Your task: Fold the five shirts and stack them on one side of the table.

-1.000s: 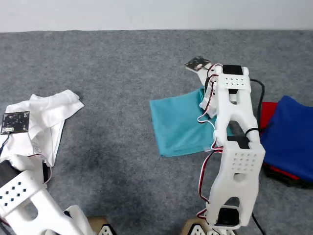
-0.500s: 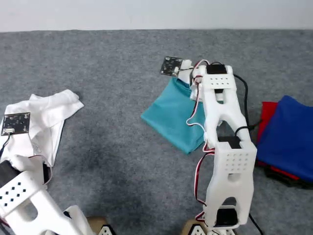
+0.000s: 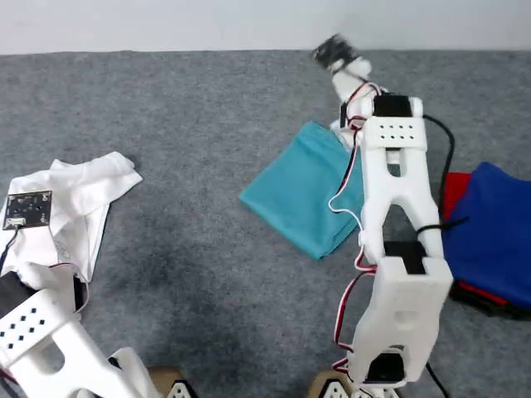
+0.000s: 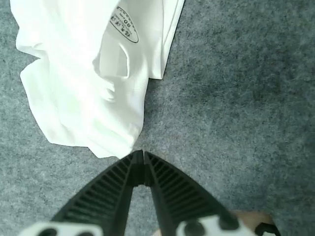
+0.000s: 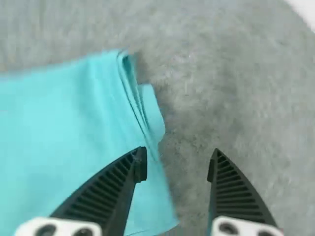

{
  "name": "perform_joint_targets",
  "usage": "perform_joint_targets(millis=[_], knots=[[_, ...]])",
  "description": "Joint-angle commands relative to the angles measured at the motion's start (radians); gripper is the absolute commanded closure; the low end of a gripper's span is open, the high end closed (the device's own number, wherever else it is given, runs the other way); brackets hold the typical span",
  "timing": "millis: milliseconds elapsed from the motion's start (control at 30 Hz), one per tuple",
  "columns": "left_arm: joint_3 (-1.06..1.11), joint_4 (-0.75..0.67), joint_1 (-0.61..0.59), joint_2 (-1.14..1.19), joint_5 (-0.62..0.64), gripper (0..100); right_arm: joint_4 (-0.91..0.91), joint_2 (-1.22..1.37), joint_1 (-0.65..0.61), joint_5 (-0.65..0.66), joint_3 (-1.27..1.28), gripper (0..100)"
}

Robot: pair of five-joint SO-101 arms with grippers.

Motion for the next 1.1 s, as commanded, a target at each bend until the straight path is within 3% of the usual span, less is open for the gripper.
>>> perform_joint_targets(millis=[0,133,300,500,667,733,1067], knots=[[-0.004,0.000,0.002,-0.014,0.003,100,0.096,-0.133,-0.016,-0.285,-0.038,78.6],[-0.004,0.000,0.002,-0.014,0.002,100,0.217,-0.168,-0.059,-0.450,-0.038,78.6],[-0.004,0.000,0.002,-0.014,0.002,100,0.317,-0.162,-0.119,-0.802,-0.037,78.6],[-0.004,0.000,0.002,-0.014,0.002,100,0.366,-0.156,-0.128,-1.074,-0.031,75.3],[-0.004,0.000,0.002,-0.014,0.002,100,0.371,-0.081,-0.133,-1.231,-0.032,52.2],[-0.004,0.000,0.002,-0.014,0.002,100,0.351,-0.033,-0.133,-1.277,-0.032,47.4],[-0.004,0.000,0.002,-0.014,0.002,100,0.111,0.272,-0.131,-1.355,-0.037,47.3]])
